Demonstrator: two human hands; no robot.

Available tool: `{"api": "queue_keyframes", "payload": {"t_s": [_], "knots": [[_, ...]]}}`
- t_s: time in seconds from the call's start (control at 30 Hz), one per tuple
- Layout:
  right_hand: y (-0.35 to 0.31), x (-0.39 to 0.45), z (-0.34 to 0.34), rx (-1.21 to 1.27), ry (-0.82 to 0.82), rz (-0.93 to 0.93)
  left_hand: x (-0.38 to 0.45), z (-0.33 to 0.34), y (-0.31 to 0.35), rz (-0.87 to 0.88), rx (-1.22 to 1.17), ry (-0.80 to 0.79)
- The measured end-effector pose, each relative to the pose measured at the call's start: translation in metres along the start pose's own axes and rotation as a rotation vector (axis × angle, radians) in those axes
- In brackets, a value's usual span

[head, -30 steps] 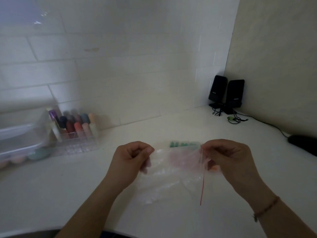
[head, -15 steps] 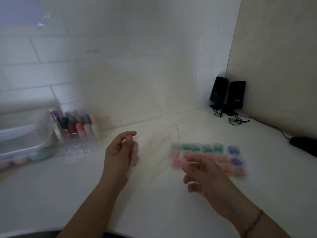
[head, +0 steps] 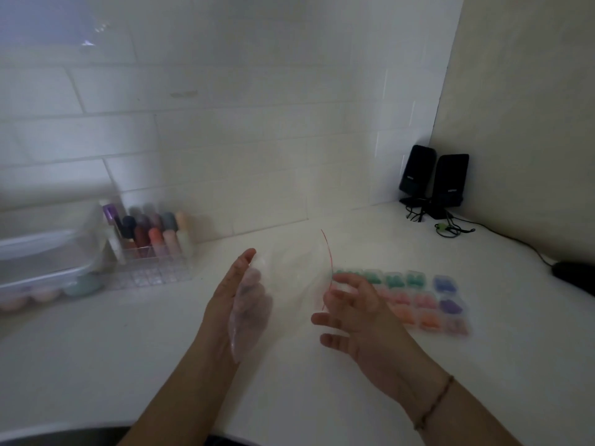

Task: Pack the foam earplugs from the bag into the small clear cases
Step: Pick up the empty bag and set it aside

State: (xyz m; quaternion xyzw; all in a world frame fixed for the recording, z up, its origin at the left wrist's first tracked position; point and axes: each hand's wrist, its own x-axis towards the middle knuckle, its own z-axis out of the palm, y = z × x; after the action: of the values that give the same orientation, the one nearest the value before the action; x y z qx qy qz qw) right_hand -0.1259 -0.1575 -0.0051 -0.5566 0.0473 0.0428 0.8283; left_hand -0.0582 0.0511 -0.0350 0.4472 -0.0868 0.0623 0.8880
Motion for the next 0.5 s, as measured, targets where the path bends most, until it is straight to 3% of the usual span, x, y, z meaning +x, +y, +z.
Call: {"api": "queue_keyframes", "payload": {"t_s": [0.03,0.1,0.13,0.17,0.2,0.27,0.37,0.5], "knots": [[-0.001,-0.001,0.002,-0.024,-0.028,0.013,-0.002,-0.003,0.0,-0.068,-0.121,-0.052],[-0.002,-0.001,0.002,-0.02,-0.054,0.05,-0.011,0.015,0.007,-0.135,-0.097,-0.114],[-0.003,-0.001,-0.001,0.024,-0.06,0.076,-0.009,0.027,0.007,-0.182,-0.118,-0.236],[-0.005,-0.001,-0.005,0.085,-0.072,0.105,-0.009,0.022,0.012,-0.161,-0.081,-0.162],[-0.008,-0.003,-0.01,0.147,-0.094,0.131,-0.008,0.022,0.016,-0.056,0.052,-0.034],[-0.015,-0.006,-0.019,0.242,-0.169,0.173,-0.002,0.017,0.024,0.132,0.323,-0.005],[-0.02,-0.01,-0.021,0.264,-0.215,0.182,-0.001,0.011,0.032,0.2,0.58,-0.12],[-0.026,-0.01,-0.02,-0.05,-0.074,-0.002,-0.005,0.009,0.04,0.149,0.713,-0.311]]}}
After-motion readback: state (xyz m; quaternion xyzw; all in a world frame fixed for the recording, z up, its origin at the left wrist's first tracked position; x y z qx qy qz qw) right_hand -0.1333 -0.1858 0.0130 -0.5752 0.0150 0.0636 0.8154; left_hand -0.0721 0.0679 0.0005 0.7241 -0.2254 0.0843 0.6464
